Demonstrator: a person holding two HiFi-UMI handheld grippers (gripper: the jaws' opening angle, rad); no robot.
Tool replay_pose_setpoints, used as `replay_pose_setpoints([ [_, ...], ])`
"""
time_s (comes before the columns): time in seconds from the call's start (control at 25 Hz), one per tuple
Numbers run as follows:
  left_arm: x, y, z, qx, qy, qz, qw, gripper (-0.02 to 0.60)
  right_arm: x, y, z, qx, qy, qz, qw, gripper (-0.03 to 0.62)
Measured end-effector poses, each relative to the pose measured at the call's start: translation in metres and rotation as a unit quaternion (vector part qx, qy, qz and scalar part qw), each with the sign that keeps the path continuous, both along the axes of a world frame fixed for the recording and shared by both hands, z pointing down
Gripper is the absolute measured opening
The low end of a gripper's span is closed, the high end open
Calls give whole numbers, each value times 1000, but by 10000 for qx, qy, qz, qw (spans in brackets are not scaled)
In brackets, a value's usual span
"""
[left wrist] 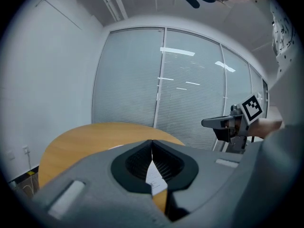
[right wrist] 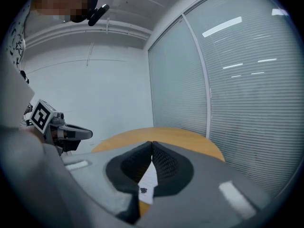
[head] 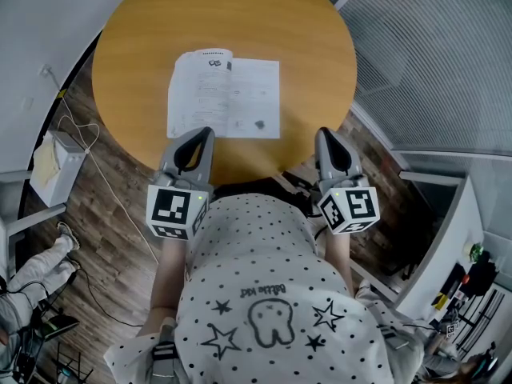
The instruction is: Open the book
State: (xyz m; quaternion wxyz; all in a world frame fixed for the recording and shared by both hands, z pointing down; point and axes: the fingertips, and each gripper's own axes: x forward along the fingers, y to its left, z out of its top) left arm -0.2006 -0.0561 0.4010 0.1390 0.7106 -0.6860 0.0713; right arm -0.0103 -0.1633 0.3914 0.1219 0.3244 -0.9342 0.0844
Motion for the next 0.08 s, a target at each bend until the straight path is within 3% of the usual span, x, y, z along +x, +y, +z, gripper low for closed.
replay_pose_setpoints([
  [0.08, 4, 0, 2, -37, 11, 86, 10000, 11, 1, 0, 0, -7, -11, 21, 10000, 5],
])
